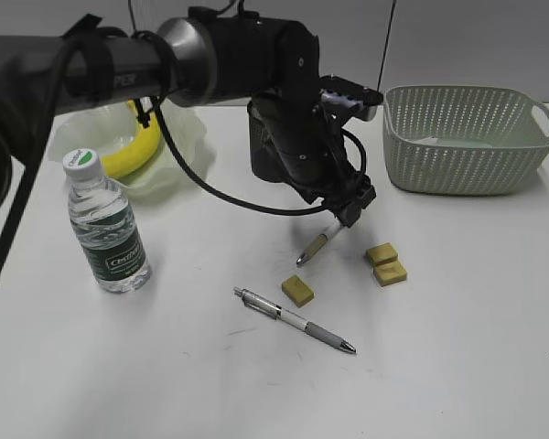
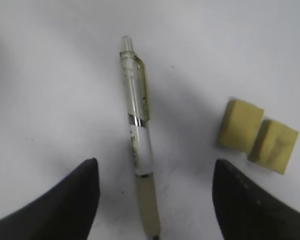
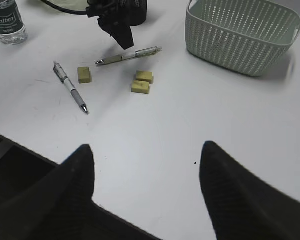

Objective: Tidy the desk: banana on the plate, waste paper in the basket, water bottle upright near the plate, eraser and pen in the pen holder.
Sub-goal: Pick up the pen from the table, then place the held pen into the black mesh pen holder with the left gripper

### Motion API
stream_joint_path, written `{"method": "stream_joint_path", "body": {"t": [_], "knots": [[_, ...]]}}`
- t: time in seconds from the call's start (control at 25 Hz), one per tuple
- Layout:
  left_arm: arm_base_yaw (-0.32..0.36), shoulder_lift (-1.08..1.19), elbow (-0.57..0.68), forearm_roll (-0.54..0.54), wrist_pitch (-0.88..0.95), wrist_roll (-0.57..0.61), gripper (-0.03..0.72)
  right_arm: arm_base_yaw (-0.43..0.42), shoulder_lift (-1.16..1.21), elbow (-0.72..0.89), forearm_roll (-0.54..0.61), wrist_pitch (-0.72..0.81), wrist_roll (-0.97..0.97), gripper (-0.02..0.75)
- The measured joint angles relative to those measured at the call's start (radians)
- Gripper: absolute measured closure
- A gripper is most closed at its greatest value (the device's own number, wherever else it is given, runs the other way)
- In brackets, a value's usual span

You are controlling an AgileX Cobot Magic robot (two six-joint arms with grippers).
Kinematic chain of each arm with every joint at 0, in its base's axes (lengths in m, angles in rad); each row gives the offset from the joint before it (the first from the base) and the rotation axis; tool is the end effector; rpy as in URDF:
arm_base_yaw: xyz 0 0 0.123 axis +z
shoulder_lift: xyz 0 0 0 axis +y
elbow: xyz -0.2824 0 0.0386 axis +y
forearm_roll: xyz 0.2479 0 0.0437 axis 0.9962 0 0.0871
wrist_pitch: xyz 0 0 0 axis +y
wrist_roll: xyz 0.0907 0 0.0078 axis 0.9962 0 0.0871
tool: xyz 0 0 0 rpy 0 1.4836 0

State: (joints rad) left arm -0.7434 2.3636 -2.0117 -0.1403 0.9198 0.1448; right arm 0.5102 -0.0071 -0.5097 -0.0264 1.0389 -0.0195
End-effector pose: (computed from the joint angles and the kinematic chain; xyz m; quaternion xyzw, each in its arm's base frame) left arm 0.3689 -0.3529 0.1656 0.3926 0.8973 -0.1165 0.1644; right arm -0.0044 -0.0049 0.2816 -0.2202 0.8137 0.1178 0.5250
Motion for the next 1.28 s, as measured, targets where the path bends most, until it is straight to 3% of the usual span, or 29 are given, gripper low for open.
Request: {"method": "stream_joint_path", "body": {"t": [0.52,0.6,0.76,0.8,1.28], "knots": [[-0.001,0.099,-0.002,0.025,-0.054,-0.017,0.184,0.0,0.0,0.0,-0.003,0.0,0.0,0.216],[-0.006,0.099,-0.002,0.067,-0.054,-0.033,0.274,0.0,0.0,0.0,-0.003,0.0,0.0,0.216],[-0.016,0.1,-0.004,0.101,-0.052,-0.047,0.578,0.0,0.0,0.0,-0.003,0.0,0.0,0.216],[-0.022,0.1,-0.006,0.106,-0.048,-0.047,0.608,0.0,0.0,0.0,-0.003,0.0,0.0,0.216],[-0.044,-0.081,-0.096,0.14,0.066,-0.075,0.603,0.0,0.0,0.0,-0.003,0.0,0.0,0.216]]}}
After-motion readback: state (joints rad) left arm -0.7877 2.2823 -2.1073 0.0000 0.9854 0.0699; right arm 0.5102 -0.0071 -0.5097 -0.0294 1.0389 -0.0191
